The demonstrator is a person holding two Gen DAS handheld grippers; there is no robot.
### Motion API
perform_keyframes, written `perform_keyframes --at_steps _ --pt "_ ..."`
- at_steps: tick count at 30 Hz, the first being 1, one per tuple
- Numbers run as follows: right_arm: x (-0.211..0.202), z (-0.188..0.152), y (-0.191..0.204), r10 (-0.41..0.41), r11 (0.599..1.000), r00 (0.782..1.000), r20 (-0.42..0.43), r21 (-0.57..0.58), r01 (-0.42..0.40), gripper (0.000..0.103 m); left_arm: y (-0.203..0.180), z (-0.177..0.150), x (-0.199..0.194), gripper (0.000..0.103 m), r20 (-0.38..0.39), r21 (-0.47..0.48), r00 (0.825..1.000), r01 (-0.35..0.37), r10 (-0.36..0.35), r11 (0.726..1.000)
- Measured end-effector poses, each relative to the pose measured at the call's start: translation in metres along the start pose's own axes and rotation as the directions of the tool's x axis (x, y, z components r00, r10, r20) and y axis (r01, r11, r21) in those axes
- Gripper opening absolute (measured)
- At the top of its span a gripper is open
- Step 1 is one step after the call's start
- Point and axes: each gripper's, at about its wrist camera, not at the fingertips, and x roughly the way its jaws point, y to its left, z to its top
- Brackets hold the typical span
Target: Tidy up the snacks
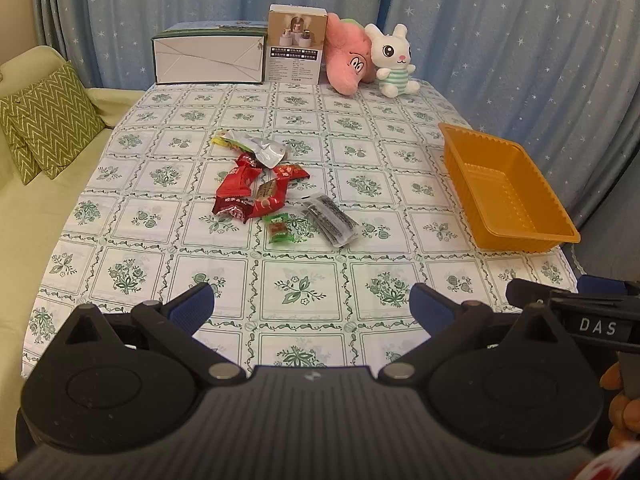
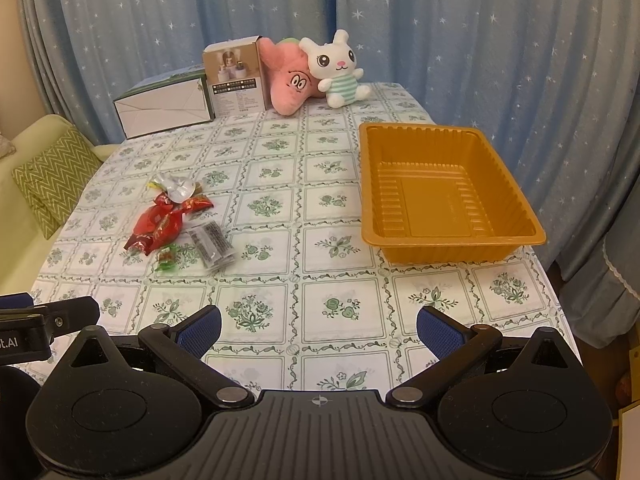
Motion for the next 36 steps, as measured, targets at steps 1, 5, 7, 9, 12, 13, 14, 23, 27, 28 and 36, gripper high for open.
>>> perform_keyframes --at_steps 1,5,7,9,12,13,14,23,27,28,36 --pt "0.0 0.0 0.0 0.0 1.0 1.0 0.0 0.0 0.0 0.103 0.0 0.0 0.0 0.103 0.0 0.0 1.0 0.0 0.0 1.0" --pt "0.0 -0.001 -0.001 0.0 1.0 1.0 -0.001 0.0 0.0 0.103 0.0 -0.001 0.001 0.103 -0.001 -0.001 1.0 0.0 0.0 1.0" --pt "0.001 -0.001 0.0 0.0 1.0 1.0 -0.001 -0.001 0.0 0.103 0.0 -0.002 0.001 0.103 -0.002 -0.001 1.0 -0.002 0.002 1.0" --pt "0.002 -0.002 -0.002 0.0 1.0 1.0 -0.002 0.0 0.0 0.103 0.001 -0.002 0.002 0.103 -0.003 -0.002 1.0 -0.002 0.002 1.0" --pt "0.003 -0.004 -0.002 0.0 1.0 1.0 -0.004 0.0 0.0 0.103 0.002 -0.004 0.004 0.103 -0.007 -0.006 1.0 -0.003 0.003 1.0" --pt "0.004 -0.005 -0.003 0.0 1.0 1.0 -0.004 0.001 0.0 0.103 0.003 -0.004 0.005 0.103 -0.008 -0.008 1.0 -0.003 0.003 1.0" --pt "0.004 -0.005 -0.003 0.0 1.0 1.0 -0.003 0.001 0.0 0.103 0.003 -0.005 0.005 0.103 -0.009 -0.007 1.0 -0.003 0.003 1.0" --pt "0.019 -0.003 0.006 0.018 1.0 1.0 0.002 -0.017 -0.018 0.103 0.026 0.001 0.021 0.103 -0.018 -0.04 1.0 -0.012 0.011 0.999" --pt "0.033 0.002 0.012 0.061 0.998 0.998 0.012 -0.036 -0.06 0.103 0.043 0.009 0.035 0.103 -0.026 -0.038 0.999 -0.036 0.035 0.999" --pt "0.037 0.003 0.014 0.073 0.996 0.997 0.017 -0.043 -0.073 0.103 0.046 0.012 0.04 0.103 -0.029 -0.033 0.999 -0.045 0.044 0.998" --pt "0.085 0.02 0.038 0.159 0.979 0.987 0.012 -0.131 -0.156 0.091 0.071 0.03 0.084 0.097 -0.049 -0.048 0.996 -0.082 0.079 0.996"
